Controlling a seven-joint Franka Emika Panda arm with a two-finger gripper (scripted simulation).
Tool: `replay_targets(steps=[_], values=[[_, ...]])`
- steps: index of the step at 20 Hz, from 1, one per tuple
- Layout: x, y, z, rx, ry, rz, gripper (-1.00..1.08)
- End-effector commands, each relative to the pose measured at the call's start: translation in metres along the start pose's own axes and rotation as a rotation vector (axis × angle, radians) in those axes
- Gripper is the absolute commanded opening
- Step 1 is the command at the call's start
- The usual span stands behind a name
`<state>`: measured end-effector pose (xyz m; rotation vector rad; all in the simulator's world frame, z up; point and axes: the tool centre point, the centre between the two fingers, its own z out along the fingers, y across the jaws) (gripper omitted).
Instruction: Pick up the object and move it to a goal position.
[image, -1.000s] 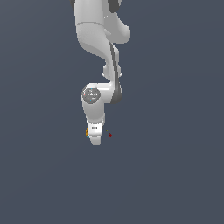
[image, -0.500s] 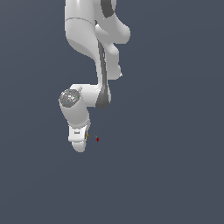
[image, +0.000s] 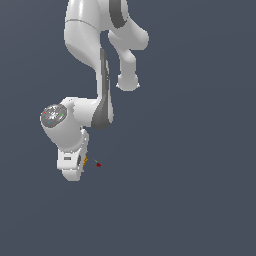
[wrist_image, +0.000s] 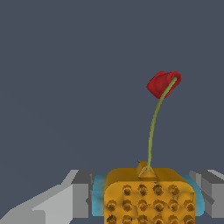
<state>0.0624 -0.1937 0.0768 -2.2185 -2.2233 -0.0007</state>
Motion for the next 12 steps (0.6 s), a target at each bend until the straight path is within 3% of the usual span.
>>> replay_targets(steps=[1, 12], values=[[-0.008, 0.006, -0.004, 0.000, 0.000, -0.001, -1.00], [-0.020, 0.016, -0.009, 0.000, -0.001, -0.001, -1.00]])
